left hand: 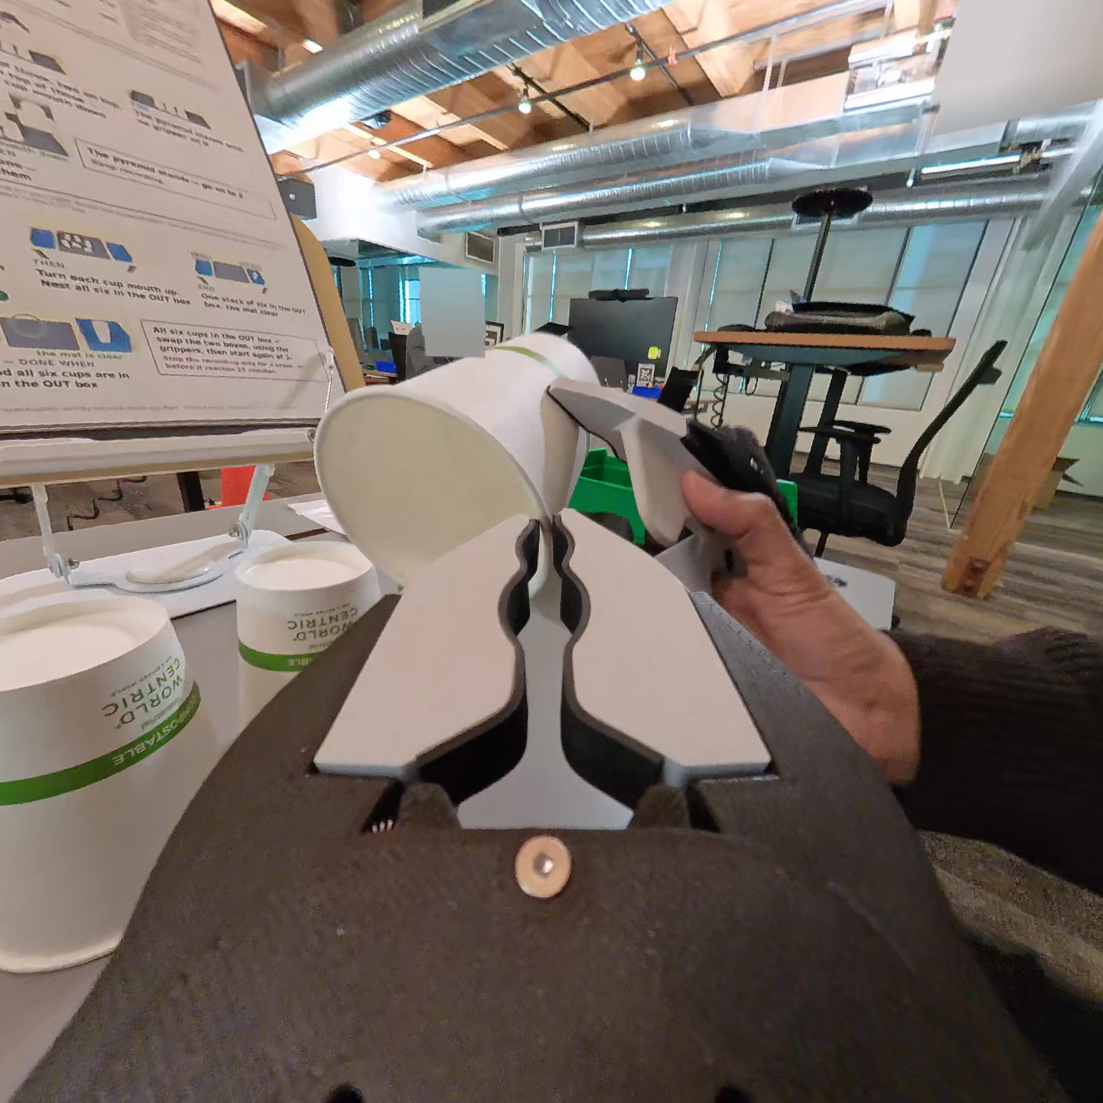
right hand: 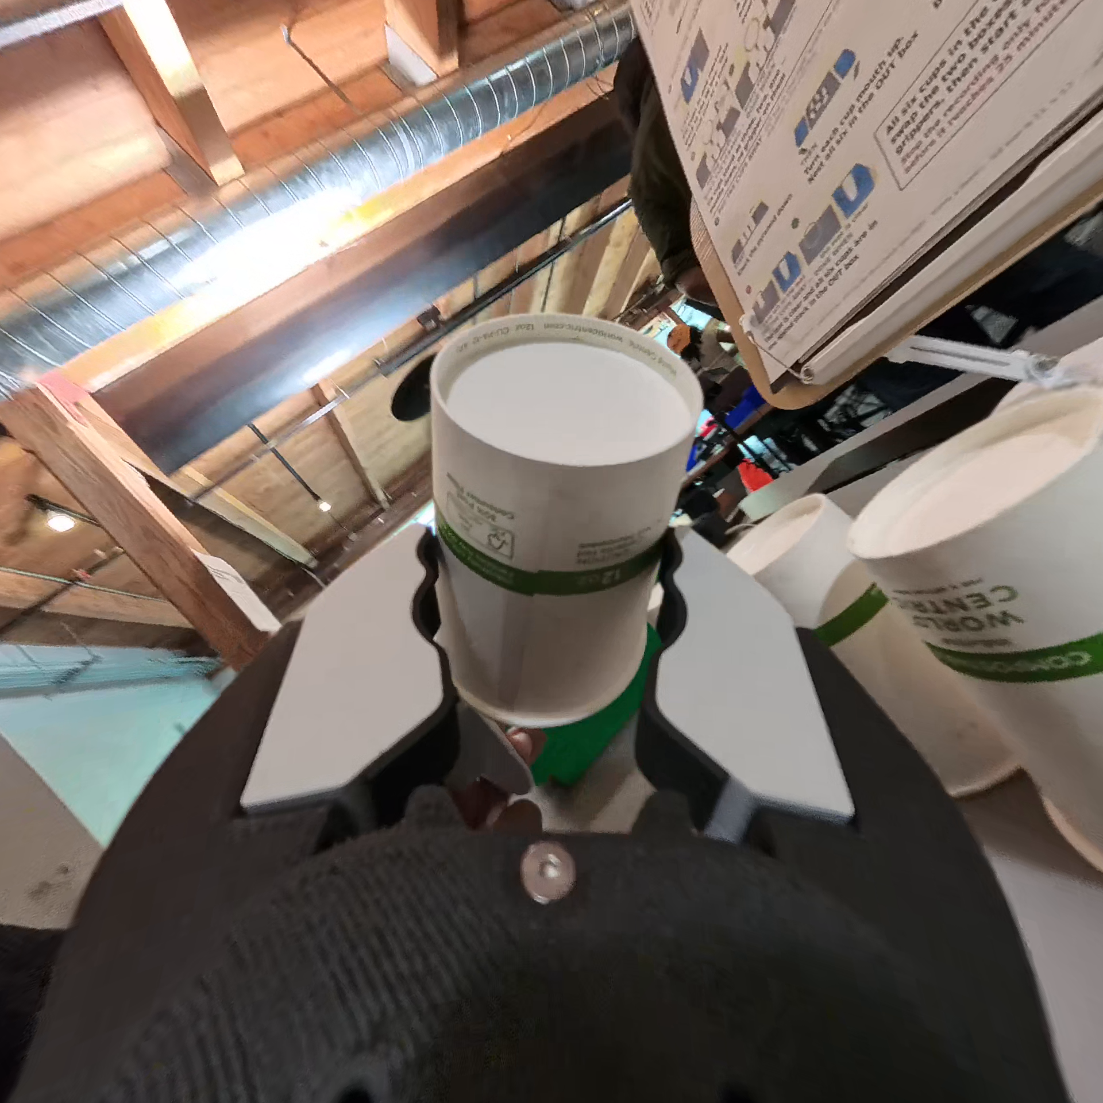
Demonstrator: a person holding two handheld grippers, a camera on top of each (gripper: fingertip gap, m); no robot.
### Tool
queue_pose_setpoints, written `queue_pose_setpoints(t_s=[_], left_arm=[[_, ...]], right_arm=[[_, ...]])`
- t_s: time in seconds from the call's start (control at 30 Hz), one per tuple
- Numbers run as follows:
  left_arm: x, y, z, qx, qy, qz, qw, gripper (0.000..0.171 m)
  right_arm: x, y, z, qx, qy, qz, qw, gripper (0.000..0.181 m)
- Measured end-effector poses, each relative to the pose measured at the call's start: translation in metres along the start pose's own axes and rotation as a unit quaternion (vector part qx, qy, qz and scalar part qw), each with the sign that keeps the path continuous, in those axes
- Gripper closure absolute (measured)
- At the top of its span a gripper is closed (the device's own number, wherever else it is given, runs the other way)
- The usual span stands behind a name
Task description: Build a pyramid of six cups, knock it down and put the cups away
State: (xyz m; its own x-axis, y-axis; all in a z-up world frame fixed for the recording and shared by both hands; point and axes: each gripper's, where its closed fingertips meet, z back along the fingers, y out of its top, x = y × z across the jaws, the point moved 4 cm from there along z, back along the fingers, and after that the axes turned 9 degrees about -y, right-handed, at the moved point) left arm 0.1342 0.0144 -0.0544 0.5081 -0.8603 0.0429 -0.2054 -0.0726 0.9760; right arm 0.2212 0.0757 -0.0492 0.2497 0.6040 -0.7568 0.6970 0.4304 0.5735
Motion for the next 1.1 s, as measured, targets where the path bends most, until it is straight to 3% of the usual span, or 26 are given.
queue_pose_setpoints(t_s=[0.2,0.33,0.5,0.57,0.67,0.73,0.87,1.1], left_arm=[[-0.018,-0.005,0.006,0.011,0.046,-0.004,0.999,0.151],[-0.049,-0.006,0.02,0.005,0.121,0.012,0.993,0.151],[-0.091,-0.009,0.046,0.004,0.214,0.035,0.976,0.151],[-0.101,-0.011,0.05,-0.006,0.23,0.039,0.972,0.152],[-0.106,-0.013,0.053,-0.012,0.234,0.04,0.971,0.153],[-0.107,-0.013,0.053,-0.014,0.236,0.03,0.971,0.154],[-0.107,-0.017,0.051,-0.03,0.231,0.009,0.972,0.154],[-0.103,-0.02,0.046,-0.044,0.22,-0.017,0.974,0.154]], right_arm=[[-0.019,0.018,0.001,-0.005,-0.016,0.199,0.98,0.108],[-0.02,0.017,-0.007,-0.03,-0.076,0.367,0.927,0.108],[-0.022,0.017,-0.051,-0.102,-0.137,0.473,0.864,0.108],[-0.016,0.017,-0.074,-0.133,-0.157,0.481,0.852,0.108],[-0.003,0.006,-0.103,-0.181,-0.16,0.438,0.866,0.107],[0.006,-0.001,-0.114,-0.2,-0.168,0.438,0.86,0.107],[0.01,-0.003,-0.121,-0.197,-0.186,0.464,0.843,0.107],[0.016,-0.015,-0.123,-0.229,-0.191,0.456,0.838,0.107]])
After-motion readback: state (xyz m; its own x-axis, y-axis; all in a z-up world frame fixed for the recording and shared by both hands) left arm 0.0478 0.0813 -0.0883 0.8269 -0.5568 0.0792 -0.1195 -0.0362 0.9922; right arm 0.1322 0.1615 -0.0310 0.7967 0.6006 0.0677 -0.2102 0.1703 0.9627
